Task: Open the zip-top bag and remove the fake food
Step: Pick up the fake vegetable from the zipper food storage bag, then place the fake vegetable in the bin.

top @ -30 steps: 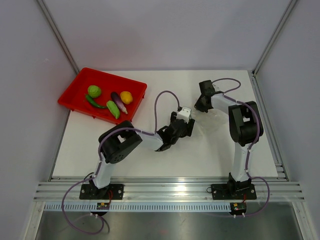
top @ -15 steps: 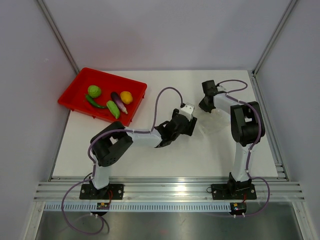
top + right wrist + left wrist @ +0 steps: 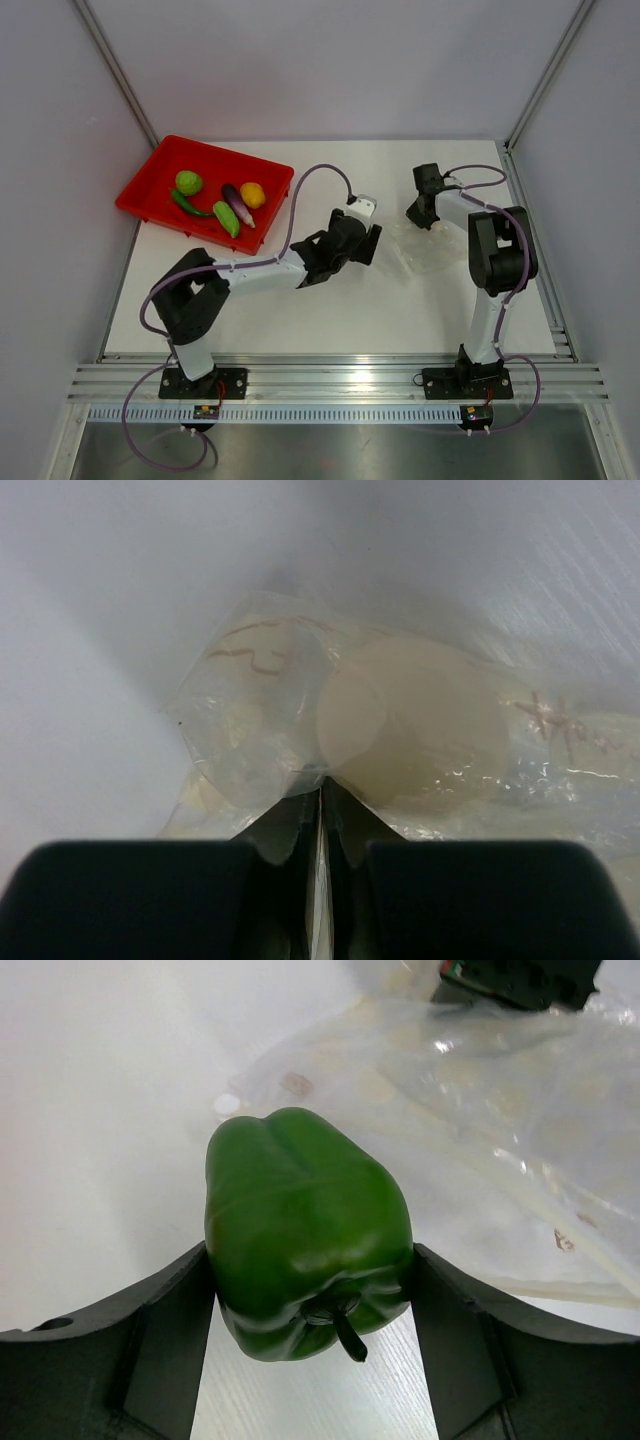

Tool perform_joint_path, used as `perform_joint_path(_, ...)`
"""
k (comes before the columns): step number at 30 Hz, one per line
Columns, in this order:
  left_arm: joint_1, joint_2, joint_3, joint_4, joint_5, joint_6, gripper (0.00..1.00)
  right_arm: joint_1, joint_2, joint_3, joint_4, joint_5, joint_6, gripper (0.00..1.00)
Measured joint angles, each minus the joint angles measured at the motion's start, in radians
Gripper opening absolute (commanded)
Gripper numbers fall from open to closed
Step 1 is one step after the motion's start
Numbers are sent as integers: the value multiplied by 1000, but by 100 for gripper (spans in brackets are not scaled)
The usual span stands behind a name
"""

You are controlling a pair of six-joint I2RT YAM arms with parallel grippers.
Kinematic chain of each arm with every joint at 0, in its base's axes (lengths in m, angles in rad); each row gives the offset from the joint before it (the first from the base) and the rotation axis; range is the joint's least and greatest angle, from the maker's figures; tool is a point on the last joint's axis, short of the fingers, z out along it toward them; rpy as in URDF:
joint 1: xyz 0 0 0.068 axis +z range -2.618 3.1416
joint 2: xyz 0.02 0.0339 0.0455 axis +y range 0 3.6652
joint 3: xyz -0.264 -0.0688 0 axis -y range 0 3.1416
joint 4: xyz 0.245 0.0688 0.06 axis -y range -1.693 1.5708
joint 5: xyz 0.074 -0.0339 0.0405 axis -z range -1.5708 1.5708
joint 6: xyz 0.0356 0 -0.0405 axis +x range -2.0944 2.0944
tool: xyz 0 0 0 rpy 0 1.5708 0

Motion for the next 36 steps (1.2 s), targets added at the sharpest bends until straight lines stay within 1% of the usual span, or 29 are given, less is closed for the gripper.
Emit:
perform_joint_path(8,74,-107,-48,-16,-76,-19,49,0,-38,-24,-31,-11,-17,15)
perform_joint_path(13,143,-181,-126,-20,-105,-48,49,0,-124,-65,-31,-51,-28,17)
perform_joint_path(17,206,-260,-185,-18,-171,-64,48,3,-198,-92,-19,-84,-32,18)
perform_joint_path(22,266,-343,-213,-11,-242,-68,46,8,-232,-97,-14,-123,-43,18)
perform_joint_path(29,344,-364,-217,2,-315,-70,47,27,-232,-104,-1,-164,-67,18)
perform_joint_path(36,442,-363,-241,12,-367,-137,47,30,-238,-108,5,-191,-76,18)
